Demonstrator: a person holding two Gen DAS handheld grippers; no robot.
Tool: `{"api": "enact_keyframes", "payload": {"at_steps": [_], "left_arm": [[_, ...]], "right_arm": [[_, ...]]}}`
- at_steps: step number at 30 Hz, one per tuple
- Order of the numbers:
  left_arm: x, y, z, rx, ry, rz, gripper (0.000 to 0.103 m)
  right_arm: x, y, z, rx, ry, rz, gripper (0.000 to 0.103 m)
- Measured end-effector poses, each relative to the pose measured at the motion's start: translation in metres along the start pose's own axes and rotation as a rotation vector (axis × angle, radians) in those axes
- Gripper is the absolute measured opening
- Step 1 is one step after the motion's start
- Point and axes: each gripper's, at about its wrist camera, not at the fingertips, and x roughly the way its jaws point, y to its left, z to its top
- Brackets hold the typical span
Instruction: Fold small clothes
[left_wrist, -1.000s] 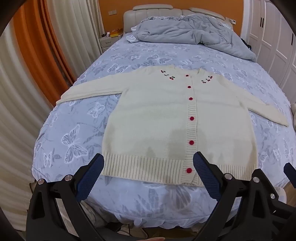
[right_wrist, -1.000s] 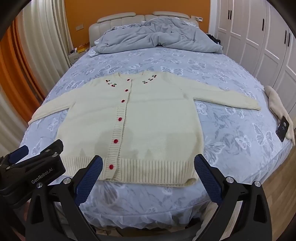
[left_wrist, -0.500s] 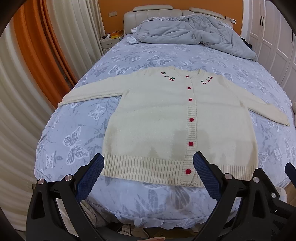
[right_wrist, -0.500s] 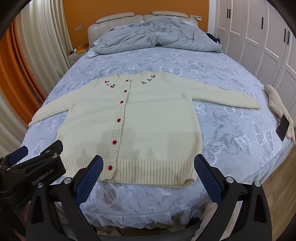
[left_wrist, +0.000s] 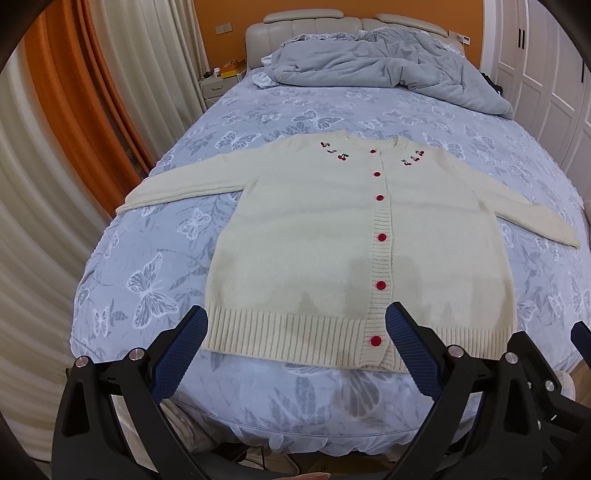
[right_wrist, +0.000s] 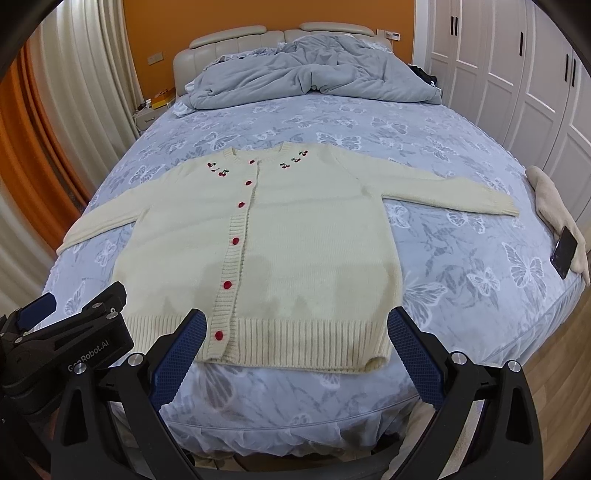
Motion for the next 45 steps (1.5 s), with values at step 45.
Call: {"api": "enact_keyframes", "payload": {"at_steps": [45], "left_arm": [[0.0029,0.0011,-0.0031,0.0,0.009,0.006,0.094]], "right_arm": [[0.0027,-0.0007,-0.0034,0.003,0.007,-0.002,0.096]]}}
